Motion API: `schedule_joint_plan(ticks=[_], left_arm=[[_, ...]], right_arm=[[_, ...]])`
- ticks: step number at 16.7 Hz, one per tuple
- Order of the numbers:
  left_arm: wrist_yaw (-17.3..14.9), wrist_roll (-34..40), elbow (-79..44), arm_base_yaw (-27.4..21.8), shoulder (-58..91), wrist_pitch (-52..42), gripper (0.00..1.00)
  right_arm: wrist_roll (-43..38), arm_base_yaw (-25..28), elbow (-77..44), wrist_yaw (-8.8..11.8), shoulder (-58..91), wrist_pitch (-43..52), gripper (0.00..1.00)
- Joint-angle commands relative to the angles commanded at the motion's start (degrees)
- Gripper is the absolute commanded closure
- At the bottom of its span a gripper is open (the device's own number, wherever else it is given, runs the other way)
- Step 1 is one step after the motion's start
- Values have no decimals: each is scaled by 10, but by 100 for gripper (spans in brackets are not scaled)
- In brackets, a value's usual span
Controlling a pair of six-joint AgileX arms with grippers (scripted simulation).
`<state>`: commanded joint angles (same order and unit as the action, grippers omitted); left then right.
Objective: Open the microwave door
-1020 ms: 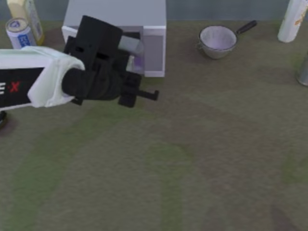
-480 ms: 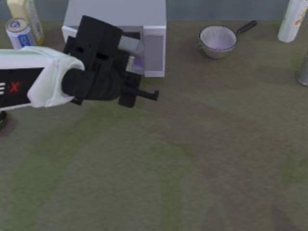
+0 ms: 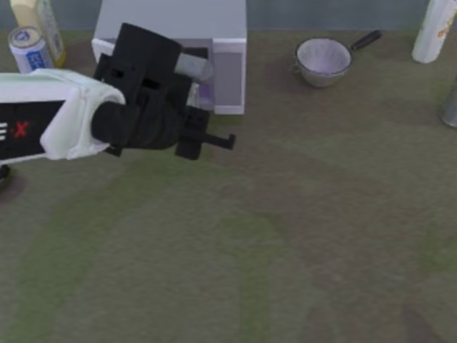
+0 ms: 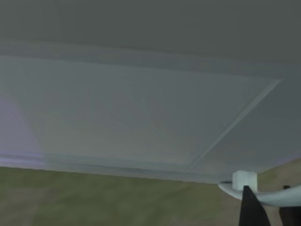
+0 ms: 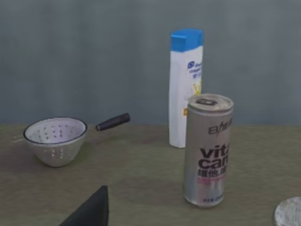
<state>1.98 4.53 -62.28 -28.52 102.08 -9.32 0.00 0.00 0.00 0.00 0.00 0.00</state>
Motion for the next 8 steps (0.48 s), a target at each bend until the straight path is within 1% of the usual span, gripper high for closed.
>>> schedule_joint_plan(ticks=[5,8], left_arm=[[0,0,0,0,0,0,100],[-8,-3,3,-1,-2,0,100]], right_arm=[[0,0,0,0,0,0,0],[0,0,0,0,0,0,0]])
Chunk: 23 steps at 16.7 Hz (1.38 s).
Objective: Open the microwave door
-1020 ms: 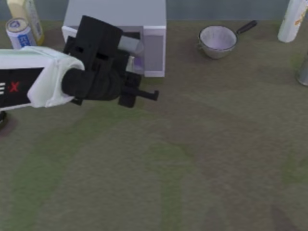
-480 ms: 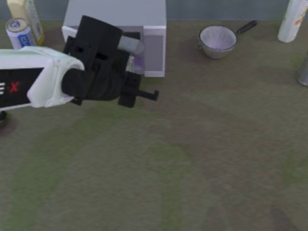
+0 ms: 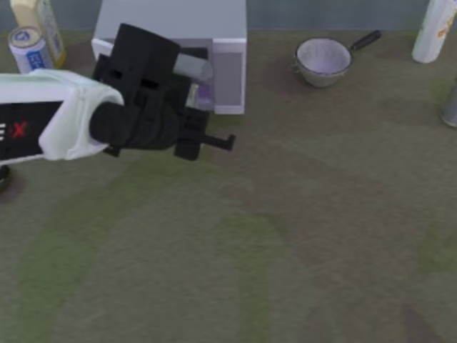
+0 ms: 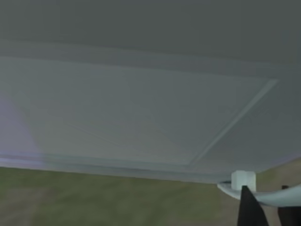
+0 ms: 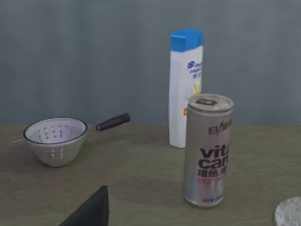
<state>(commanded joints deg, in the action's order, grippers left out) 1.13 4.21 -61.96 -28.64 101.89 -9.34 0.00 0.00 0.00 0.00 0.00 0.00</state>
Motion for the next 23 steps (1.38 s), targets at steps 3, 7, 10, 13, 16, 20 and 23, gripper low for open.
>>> schedule_joint_plan(ticks=[3,7,10,13,16,20,23], left_arm=[[-9,-15,8,8,-8,3,100],[-11,-19,11,10,-9,3,100],[-11,-19,11,10,-9,3,100],[-11,-19,11,10,-9,3,100],[-11,-19,11,10,-9,3,100],[-11,-19,11,10,-9,3,100],[-11,-19,11,10,-9,3,100]], right_arm=[[0,0,0,0,0,0,0],[0,0,0,0,0,0,0],[0,0,0,0,0,0,0],[0,0,0,0,0,0,0],[0,0,0,0,0,0,0],[0,0,0,0,0,0,0],[0,0,0,0,0,0,0]])
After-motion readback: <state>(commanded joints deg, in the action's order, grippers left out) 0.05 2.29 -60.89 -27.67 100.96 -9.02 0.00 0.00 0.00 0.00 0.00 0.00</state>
